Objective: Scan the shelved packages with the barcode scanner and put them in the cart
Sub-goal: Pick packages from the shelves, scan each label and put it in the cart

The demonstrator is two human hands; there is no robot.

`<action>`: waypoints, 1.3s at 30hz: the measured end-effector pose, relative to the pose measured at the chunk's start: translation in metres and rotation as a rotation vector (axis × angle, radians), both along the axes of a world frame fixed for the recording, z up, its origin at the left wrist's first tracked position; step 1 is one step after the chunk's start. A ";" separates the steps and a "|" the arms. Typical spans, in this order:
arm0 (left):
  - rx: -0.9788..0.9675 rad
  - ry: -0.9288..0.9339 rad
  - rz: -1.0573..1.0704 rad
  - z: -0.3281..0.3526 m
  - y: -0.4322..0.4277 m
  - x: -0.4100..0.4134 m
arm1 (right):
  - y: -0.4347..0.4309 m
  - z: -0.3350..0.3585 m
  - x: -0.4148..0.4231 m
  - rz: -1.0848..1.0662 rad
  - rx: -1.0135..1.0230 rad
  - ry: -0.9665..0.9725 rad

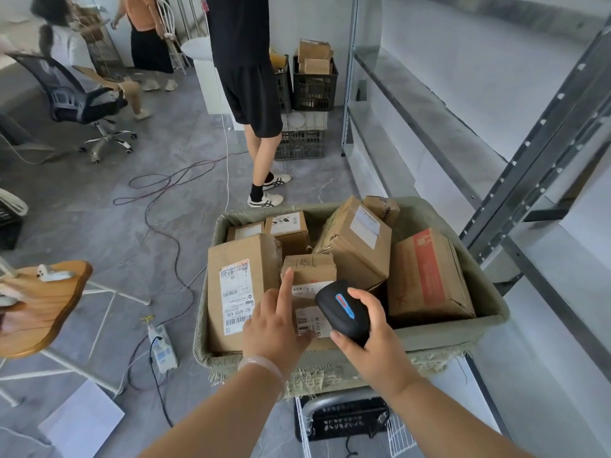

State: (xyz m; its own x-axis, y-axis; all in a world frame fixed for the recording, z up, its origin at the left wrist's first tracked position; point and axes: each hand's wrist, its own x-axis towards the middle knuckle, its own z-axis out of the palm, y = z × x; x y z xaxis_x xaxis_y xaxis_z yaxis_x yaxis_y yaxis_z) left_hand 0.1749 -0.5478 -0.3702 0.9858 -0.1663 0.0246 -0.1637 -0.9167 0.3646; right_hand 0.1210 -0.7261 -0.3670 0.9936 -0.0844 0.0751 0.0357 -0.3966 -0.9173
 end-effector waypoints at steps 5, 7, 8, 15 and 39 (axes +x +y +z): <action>-0.006 0.022 0.010 0.005 -0.002 0.002 | -0.001 0.003 0.002 -0.005 0.014 0.007; -0.013 0.020 -0.003 0.006 -0.001 0.002 | -0.001 0.006 0.003 -0.015 0.018 0.004; -0.010 0.020 -0.013 0.007 0.000 0.001 | 0.000 0.007 0.002 -0.020 0.013 0.000; 0.011 0.023 -0.069 0.015 0.004 -0.001 | 0.005 0.014 -0.010 -0.058 -0.012 -0.023; 0.005 -0.099 -0.879 0.064 -0.118 -0.156 | -0.013 0.062 -0.271 -0.962 0.001 -0.048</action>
State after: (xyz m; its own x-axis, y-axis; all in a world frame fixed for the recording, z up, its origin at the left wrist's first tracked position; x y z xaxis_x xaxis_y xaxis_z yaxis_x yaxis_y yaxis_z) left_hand 0.0191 -0.6653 -0.3065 0.4949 -0.8632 0.0998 -0.8404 -0.4462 0.3077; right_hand -0.1504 -0.7395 -0.3048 0.4946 -0.8617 0.1131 -0.2669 -0.2745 -0.9238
